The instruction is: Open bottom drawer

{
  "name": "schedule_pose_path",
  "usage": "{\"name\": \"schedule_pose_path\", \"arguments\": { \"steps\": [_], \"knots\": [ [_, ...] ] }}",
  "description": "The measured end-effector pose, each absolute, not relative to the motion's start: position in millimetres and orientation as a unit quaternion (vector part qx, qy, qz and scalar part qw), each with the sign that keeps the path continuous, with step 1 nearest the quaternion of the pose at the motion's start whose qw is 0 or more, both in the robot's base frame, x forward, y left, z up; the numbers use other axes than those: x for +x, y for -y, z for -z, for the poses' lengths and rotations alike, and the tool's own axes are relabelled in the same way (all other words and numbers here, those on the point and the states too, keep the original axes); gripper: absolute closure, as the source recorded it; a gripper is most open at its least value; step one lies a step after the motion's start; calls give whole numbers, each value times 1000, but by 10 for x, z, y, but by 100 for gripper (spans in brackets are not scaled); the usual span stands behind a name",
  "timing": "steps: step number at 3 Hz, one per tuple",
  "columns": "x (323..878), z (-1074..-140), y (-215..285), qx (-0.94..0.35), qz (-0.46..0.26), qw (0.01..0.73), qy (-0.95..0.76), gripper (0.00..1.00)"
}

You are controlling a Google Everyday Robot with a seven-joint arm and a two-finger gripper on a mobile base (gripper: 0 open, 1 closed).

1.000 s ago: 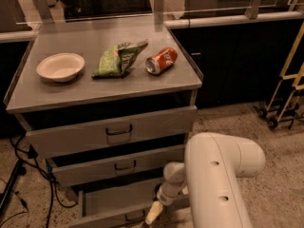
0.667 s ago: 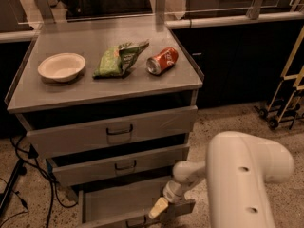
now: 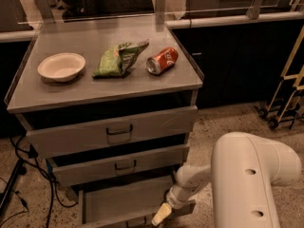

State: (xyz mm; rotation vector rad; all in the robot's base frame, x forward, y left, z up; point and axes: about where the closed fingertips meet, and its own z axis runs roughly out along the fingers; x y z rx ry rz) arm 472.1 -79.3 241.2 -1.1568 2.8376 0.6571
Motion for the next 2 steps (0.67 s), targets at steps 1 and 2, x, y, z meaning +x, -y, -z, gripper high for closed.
{"name": "schedule_pose_path", "arguments": {
  "steps": [1, 2],
  "knots": [
    [4802, -2295, 695, -377, -218, 0, -900, 0],
    [4834, -2043, 633, -376, -232, -18, -897, 0]
  ]
}}
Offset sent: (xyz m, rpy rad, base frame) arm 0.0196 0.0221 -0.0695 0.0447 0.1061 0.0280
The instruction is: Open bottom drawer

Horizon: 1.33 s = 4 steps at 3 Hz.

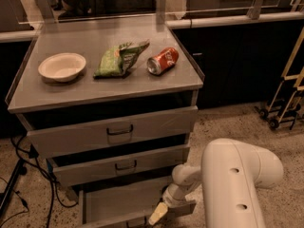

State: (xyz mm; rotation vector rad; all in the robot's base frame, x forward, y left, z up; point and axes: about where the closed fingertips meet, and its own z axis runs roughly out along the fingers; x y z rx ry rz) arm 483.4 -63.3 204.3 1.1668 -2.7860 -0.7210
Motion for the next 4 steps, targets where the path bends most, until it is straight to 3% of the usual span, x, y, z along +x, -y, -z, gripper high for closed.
{"name": "schedule_pose_path", "arguments": {
  "steps": [4],
  "knots": [
    [4378, -1917, 951, 339, 233, 64, 909, 0]
  ]
}}
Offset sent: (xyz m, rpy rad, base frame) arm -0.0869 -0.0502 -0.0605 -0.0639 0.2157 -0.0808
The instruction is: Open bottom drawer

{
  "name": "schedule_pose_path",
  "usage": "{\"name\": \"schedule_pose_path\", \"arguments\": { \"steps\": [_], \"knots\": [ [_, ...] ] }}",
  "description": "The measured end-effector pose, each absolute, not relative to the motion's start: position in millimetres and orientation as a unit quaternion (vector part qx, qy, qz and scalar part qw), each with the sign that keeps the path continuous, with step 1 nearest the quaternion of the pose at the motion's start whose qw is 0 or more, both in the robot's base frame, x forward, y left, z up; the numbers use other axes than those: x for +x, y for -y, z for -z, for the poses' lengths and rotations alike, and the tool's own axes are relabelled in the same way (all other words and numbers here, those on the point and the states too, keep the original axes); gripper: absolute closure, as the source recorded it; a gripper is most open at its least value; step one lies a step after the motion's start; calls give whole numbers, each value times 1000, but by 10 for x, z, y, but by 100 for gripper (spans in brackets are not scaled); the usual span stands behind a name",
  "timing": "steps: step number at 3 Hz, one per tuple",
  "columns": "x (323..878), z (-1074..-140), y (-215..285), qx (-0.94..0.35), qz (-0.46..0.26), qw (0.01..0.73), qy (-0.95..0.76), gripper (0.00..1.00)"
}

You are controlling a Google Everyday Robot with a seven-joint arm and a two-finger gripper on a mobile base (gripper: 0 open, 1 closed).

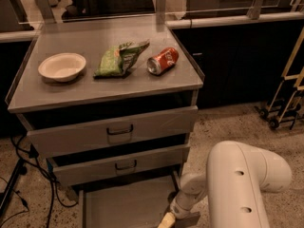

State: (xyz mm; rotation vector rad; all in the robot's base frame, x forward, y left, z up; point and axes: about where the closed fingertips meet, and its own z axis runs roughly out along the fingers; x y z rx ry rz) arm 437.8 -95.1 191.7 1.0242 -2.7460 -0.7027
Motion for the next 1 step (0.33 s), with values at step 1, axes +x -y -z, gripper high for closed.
{"name": "schedule_pose_path", "arguments": {
  "steps": [1],
  "knots": [
    [4378, -1917, 951, 339, 233, 64, 909, 0]
  ]
}}
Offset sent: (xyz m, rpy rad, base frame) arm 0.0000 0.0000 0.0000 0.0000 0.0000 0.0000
